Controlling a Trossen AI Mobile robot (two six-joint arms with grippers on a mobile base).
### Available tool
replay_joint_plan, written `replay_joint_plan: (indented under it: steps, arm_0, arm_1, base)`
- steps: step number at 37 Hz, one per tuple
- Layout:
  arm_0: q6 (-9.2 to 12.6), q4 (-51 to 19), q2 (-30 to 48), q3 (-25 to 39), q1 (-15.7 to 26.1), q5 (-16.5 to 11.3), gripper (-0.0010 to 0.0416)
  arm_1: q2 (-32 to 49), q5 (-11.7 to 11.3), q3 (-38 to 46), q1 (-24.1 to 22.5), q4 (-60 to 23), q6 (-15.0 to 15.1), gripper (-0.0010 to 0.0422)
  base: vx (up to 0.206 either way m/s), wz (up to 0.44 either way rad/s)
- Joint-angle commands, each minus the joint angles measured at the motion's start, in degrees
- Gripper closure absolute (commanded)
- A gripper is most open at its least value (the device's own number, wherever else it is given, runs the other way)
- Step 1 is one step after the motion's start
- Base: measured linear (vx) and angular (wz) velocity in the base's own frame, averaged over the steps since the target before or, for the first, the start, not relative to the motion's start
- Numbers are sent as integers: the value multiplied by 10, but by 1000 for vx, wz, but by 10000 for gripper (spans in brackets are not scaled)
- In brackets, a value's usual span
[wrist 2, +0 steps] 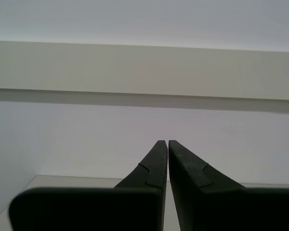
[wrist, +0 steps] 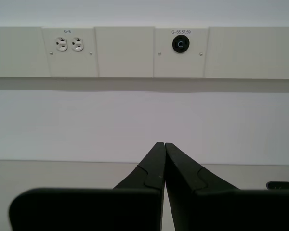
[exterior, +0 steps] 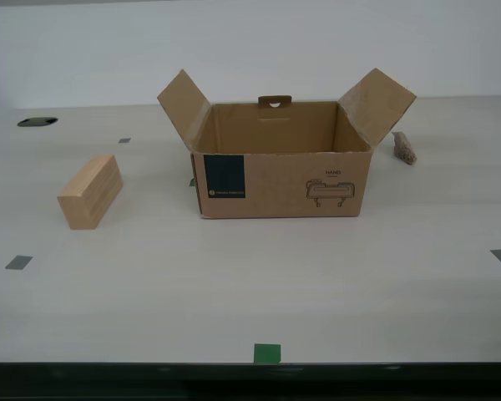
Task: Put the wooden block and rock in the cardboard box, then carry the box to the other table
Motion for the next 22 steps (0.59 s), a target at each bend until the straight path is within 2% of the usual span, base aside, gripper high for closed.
replay_joint_plan:
  steps: [1,11,22]
  arm_0:
    - [1,-3,-2,0,0,0,406]
    - [1,-76,-4,18,0,0,406]
    - [1,-191,-4,70,0,0,406]
  arm_1:
    - [0,1,0,0,3,-8,412]
    - [0,1,2,-1,-19,-15,412]
    - [0,2,43,-1,-153,-15,412]
  base:
    - [0,0]
    - [0,0]
    - [0,0]
